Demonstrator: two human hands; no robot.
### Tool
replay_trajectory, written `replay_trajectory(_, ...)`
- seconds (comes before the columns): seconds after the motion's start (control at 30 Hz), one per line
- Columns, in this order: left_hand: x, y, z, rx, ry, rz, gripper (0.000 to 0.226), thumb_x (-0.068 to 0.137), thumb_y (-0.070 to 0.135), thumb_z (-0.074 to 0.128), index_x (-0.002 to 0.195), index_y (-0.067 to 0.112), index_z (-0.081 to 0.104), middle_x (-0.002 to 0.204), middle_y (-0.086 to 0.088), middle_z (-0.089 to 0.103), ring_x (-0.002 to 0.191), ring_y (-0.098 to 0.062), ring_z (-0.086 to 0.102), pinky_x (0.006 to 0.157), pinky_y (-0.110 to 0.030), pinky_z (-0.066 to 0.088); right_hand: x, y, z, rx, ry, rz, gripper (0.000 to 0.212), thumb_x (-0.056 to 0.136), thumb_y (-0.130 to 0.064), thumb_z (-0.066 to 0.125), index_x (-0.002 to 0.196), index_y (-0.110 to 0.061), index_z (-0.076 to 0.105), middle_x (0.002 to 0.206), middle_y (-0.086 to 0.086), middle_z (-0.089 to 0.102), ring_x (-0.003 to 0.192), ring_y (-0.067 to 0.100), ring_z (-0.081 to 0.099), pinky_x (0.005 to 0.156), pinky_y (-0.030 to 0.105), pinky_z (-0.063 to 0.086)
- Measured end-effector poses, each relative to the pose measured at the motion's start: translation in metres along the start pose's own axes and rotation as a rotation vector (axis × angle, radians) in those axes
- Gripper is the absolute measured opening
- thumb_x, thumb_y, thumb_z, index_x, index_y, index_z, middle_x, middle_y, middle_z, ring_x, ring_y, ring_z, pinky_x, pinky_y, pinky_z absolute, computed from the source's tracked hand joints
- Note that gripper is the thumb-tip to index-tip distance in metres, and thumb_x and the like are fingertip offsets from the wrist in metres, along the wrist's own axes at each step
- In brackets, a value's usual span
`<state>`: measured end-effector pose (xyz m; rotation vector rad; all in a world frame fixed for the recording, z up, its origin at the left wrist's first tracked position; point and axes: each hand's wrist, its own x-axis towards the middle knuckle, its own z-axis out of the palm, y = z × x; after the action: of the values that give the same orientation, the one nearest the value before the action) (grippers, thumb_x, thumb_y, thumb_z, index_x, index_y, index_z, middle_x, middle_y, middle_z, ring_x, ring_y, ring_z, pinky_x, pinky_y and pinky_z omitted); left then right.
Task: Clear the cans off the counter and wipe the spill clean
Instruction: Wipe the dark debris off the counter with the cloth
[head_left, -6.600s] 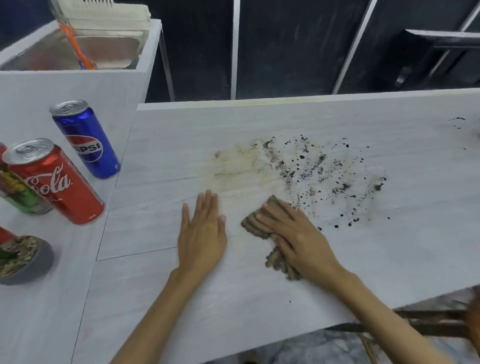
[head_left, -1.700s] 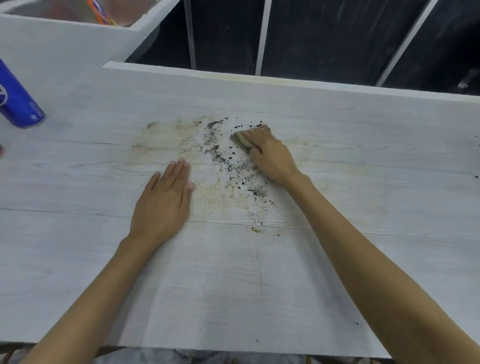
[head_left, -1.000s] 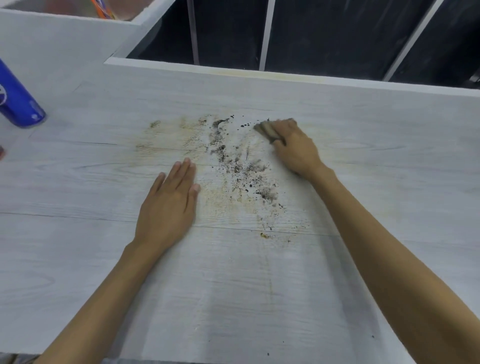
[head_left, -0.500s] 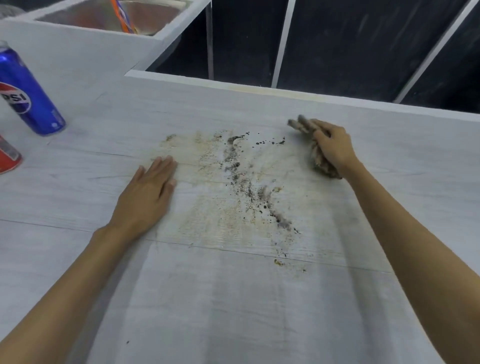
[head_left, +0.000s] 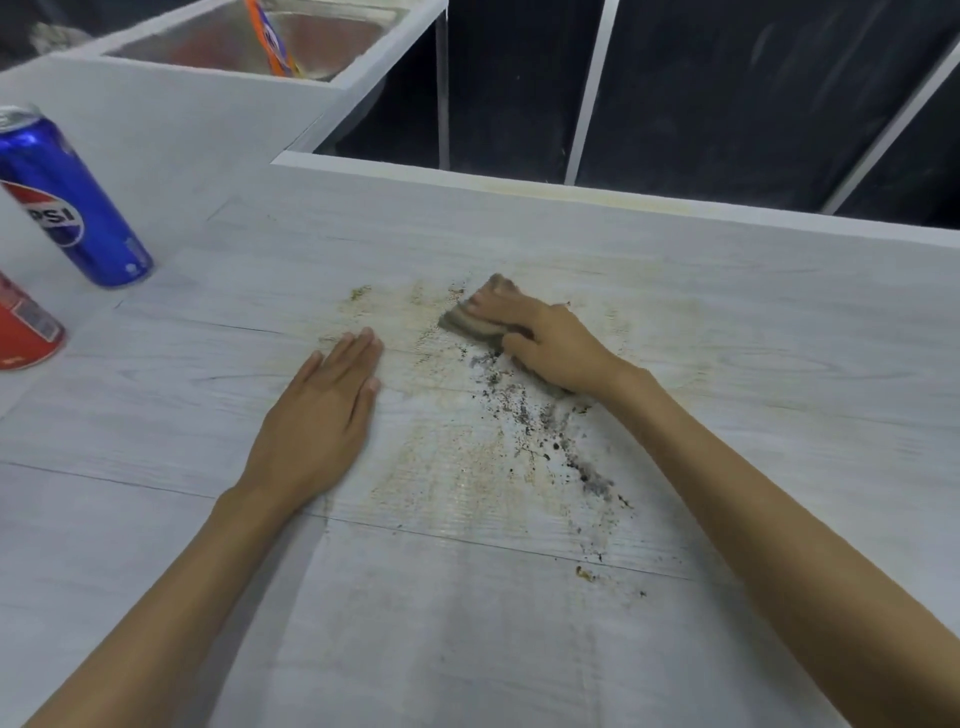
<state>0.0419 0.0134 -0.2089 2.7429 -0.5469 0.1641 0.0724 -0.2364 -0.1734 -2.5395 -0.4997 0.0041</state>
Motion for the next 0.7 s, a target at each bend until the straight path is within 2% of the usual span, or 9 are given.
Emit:
replay_trajectory(0.07, 0.0, -0.001, 0.001, 0.002, 0.006, 0.006, 0.062, 0.09, 0.042, 0.008, 0.145, 0.017, 0.023, 0.154, 0.006, 0.018, 0.136, 0.004, 0.006, 0.115, -0.021, 0.003, -0.026, -0.009, 0.0, 0.013, -0.058, -0.057, 0.048, 0.091, -0.006, 0.045, 0.134, -0.026, 0.045, 0.147, -0.002, 0.04, 0.123, 0.005, 0.043, 0.089, 0.018, 0.05)
replay_trajectory(0.13, -0.001, -0.001, 0.002, -0.004, 0.015, 0.01, 0.068, 0.088, 0.045, 0.004, 0.145, 0.016, 0.024, 0.154, 0.005, 0.019, 0.136, 0.003, 0.007, 0.115, -0.022, 0.003, -0.044, -0.013, -0.003, 0.122, -0.119, -0.05, 0.046, 0.089, -0.003, 0.047, 0.128, -0.026, 0.05, 0.141, -0.005, 0.046, 0.123, -0.002, 0.04, 0.093, 0.017, 0.049)
replay_trajectory(0.2, -0.001, 0.0, 0.002, -0.008, 0.022, 0.011, 0.069, 0.087, 0.046, 0.003, 0.145, 0.016, 0.025, 0.154, 0.005, 0.02, 0.136, 0.002, 0.008, 0.115, -0.022, 0.004, -0.049, -0.012, -0.015, 0.387, -0.123, 0.064, 0.038, 0.09, -0.001, 0.047, 0.117, -0.024, 0.059, 0.128, -0.005, 0.058, 0.114, 0.0, 0.055, 0.094, 0.016, 0.049)
replay_trajectory(0.33, 0.0, -0.001, 0.002, -0.003, 0.03, 0.015, 0.068, 0.087, 0.046, 0.002, 0.145, 0.017, 0.025, 0.154, 0.005, 0.02, 0.136, 0.003, 0.008, 0.115, -0.023, 0.004, 0.001, 0.021, -0.044, 0.374, 0.174, 0.21, 0.034, 0.093, -0.005, 0.045, 0.114, -0.025, 0.063, 0.102, -0.001, 0.069, 0.074, 0.0, 0.065, 0.07, 0.012, 0.052)
replay_trajectory(0.43, 0.001, -0.003, 0.003, 0.007, 0.031, 0.015, 0.067, 0.088, 0.045, 0.002, 0.145, 0.018, 0.024, 0.154, 0.006, 0.019, 0.136, 0.004, 0.006, 0.115, -0.022, 0.003, 0.054, 0.039, -0.034, 0.19, 0.153, 0.29, 0.039, 0.093, -0.01, 0.045, 0.13, -0.018, 0.052, 0.122, 0.011, 0.062, 0.096, 0.027, 0.061, 0.09, 0.036, 0.051)
replay_trajectory(0.53, 0.001, -0.002, 0.004, 0.008, 0.036, 0.007, 0.062, 0.091, 0.042, 0.006, 0.146, 0.018, 0.023, 0.154, 0.006, 0.018, 0.135, 0.004, 0.006, 0.115, -0.02, 0.002, 0.078, 0.026, -0.01, -0.003, 0.12, 0.237, 0.045, 0.09, -0.012, 0.048, 0.134, -0.021, 0.048, 0.127, 0.009, 0.055, 0.109, 0.028, 0.056, 0.093, 0.03, 0.04)
replay_trajectory(0.6, 0.001, -0.001, 0.003, 0.008, 0.035, 0.006, 0.058, 0.092, 0.038, 0.01, 0.146, 0.018, 0.023, 0.155, 0.006, 0.018, 0.135, 0.005, 0.006, 0.114, -0.02, 0.001, 0.073, 0.011, -0.004, -0.035, 0.089, 0.191, 0.045, 0.091, -0.012, 0.047, 0.136, -0.019, 0.046, 0.13, 0.009, 0.055, 0.104, 0.016, 0.06, 0.089, 0.026, 0.038)
replay_trajectory(0.67, 0.001, -0.001, 0.002, 0.01, 0.037, 0.008, 0.058, 0.092, 0.037, 0.011, 0.146, 0.018, 0.022, 0.155, 0.006, 0.018, 0.134, 0.005, 0.005, 0.114, -0.019, 0.001, 0.056, 0.003, -0.002, 0.021, 0.049, 0.163, 0.046, 0.091, -0.009, 0.046, 0.136, -0.02, 0.046, 0.131, 0.008, 0.058, 0.086, -0.007, 0.06, 0.096, 0.032, 0.041)
replay_trajectory(0.7, 0.001, 0.0, 0.002, 0.01, 0.037, 0.009, 0.058, 0.092, 0.036, 0.011, 0.146, 0.018, 0.022, 0.155, 0.006, 0.018, 0.133, 0.005, 0.005, 0.114, -0.019, 0.001, 0.045, -0.001, -0.002, 0.045, 0.022, 0.14, 0.047, 0.091, -0.006, 0.046, 0.135, -0.02, 0.047, 0.134, 0.006, 0.056, 0.092, -0.006, 0.06, 0.102, 0.035, 0.04)
